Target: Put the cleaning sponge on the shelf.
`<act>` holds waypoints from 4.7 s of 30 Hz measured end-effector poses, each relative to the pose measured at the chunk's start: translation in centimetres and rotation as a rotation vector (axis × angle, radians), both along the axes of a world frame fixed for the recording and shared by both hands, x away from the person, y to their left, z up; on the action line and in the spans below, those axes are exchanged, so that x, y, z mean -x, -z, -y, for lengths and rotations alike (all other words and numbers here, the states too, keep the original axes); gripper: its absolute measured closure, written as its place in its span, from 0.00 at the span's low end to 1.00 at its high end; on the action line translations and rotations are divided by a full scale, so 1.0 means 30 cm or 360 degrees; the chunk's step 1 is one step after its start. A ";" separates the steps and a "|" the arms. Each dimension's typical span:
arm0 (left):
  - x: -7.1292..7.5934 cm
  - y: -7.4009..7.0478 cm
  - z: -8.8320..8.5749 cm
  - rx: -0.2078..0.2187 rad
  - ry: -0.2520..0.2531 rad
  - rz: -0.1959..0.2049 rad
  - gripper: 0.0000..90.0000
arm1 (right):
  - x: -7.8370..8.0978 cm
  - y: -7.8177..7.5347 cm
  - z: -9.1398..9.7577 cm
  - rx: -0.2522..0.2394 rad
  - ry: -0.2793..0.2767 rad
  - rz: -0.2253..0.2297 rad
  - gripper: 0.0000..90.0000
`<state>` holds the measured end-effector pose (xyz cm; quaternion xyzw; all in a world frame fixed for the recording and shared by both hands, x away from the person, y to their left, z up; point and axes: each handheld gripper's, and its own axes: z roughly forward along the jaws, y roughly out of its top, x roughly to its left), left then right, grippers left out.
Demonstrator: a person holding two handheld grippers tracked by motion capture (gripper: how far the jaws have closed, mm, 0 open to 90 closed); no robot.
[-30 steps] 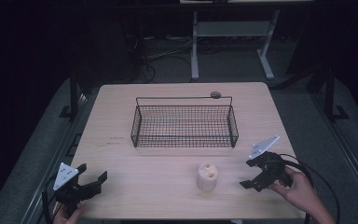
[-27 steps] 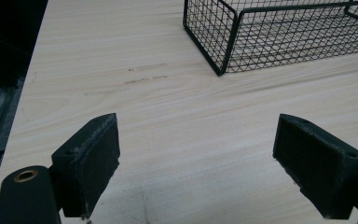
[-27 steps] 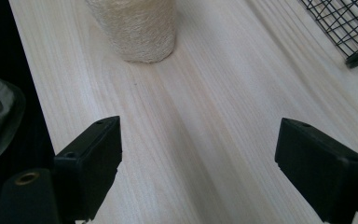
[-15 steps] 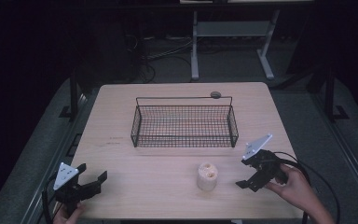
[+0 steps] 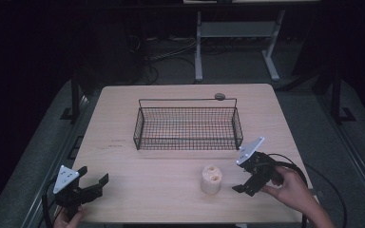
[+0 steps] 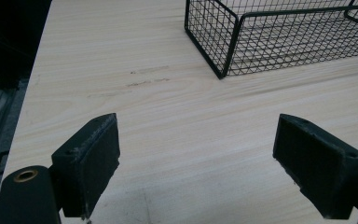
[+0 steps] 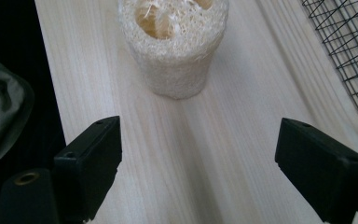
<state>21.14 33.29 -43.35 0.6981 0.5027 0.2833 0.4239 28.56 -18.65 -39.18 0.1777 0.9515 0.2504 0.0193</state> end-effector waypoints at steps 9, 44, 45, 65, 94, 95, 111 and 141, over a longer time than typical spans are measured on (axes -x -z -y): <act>0.000 -0.001 0.005 -0.0009 0.0007 0.0002 0.15 | -0.006 -0.018 -0.058 0.0038 -0.0068 0.0019 0.16; 0.004 -0.007 0.004 -0.0013 0.0006 0.0010 0.15 | -0.052 -0.004 -0.226 0.0150 -0.0242 -0.0007 0.17; 0.004 -0.006 0.004 -0.0013 0.0007 0.0010 0.15 | -0.053 -0.004 -0.230 0.0156 -0.0241 -0.0014 0.17; 0.007 -0.009 -0.005 -0.0006 -0.0004 0.0023 0.15 | -0.070 0.000 -0.273 0.0200 -0.0282 -0.0029 0.31; 0.015 -0.016 -0.013 0.0025 -0.0032 0.0041 0.15 | -0.152 -0.127 -0.283 0.0087 -0.0274 -0.0042 0.31; 0.015 -0.016 -0.012 0.0030 -0.0031 0.0042 0.15 | -0.152 -0.127 -0.283 0.0087 -0.0274 -0.0042 0.31; 0.014 -0.017 -0.009 0.0028 -0.0031 0.0045 0.15 | -0.223 -0.209 -0.307 0.0085 -0.0250 -0.0046 0.31; 0.014 -0.019 -0.009 0.0020 -0.0027 0.0055 0.15 | -0.357 -0.349 -0.358 0.0110 -0.0205 -0.0009 0.31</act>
